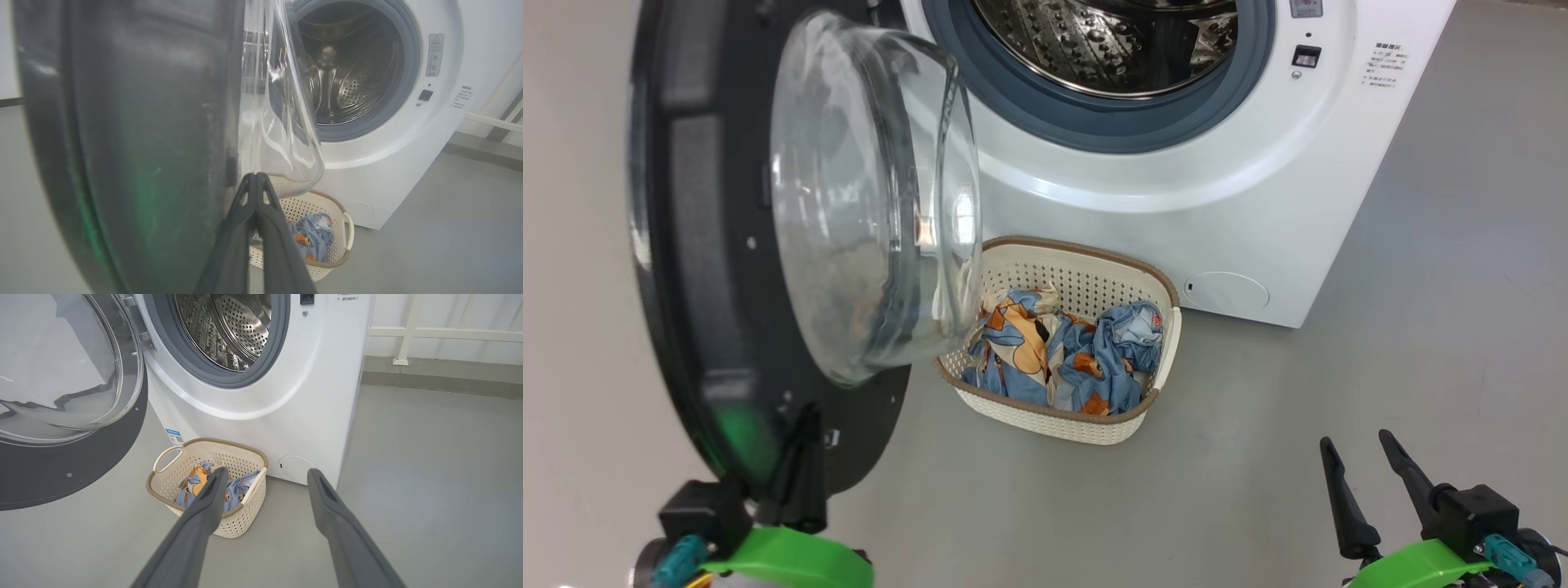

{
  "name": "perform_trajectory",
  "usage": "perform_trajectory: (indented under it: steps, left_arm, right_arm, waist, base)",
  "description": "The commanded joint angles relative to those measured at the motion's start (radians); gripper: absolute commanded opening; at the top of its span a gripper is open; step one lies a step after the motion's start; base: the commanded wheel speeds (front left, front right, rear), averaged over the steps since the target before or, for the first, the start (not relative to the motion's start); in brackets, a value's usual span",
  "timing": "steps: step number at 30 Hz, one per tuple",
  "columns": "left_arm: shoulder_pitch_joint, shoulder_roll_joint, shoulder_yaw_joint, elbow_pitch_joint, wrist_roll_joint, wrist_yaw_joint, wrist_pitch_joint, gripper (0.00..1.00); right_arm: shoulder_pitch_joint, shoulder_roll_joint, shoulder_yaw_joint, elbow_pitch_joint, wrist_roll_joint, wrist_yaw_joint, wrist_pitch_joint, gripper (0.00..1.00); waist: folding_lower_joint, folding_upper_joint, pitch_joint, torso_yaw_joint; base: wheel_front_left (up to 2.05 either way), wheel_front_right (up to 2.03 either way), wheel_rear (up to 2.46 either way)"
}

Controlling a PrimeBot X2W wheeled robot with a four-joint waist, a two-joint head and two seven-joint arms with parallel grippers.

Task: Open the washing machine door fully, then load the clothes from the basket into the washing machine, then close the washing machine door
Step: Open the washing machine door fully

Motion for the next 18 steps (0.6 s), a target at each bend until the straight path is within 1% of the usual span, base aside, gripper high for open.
perform_trajectory:
  steps: [1, 8, 18]
  left_arm:
    - [-0.015, 0.045, 0.07, -0.003, -0.01, 0.014, -0.019, 0.0]
    - [-0.035, 0.076, 0.138, 0.054, -0.03, 0.023, -0.036, 0.0]
    - [-0.078, 0.115, 0.224, 0.149, -0.05, 0.02, -0.056, 0.0]
  right_arm:
    - [-0.013, -0.018, 0.03, -0.024, 0.004, 0.001, -0.009, 1.0]
    - [-0.016, -0.03, 0.037, -0.03, 0.002, 0.001, -0.009, 1.0]
    - [-0.023, -0.047, 0.043, -0.039, -0.006, 0.001, -0.009, 1.0]
  waist:
    - [-0.0001, 0.0, 0.002, 0.0]
    - [-0.0001, 0.0, 0.006, -0.006]
    - [-0.0001, 0.0, 0.037, -0.026]
  base:
    - [0.0, 0.0, 0.0]
    - [0.0, 0.0, 0.0]
    - [0.0, 0.0, 0.0]
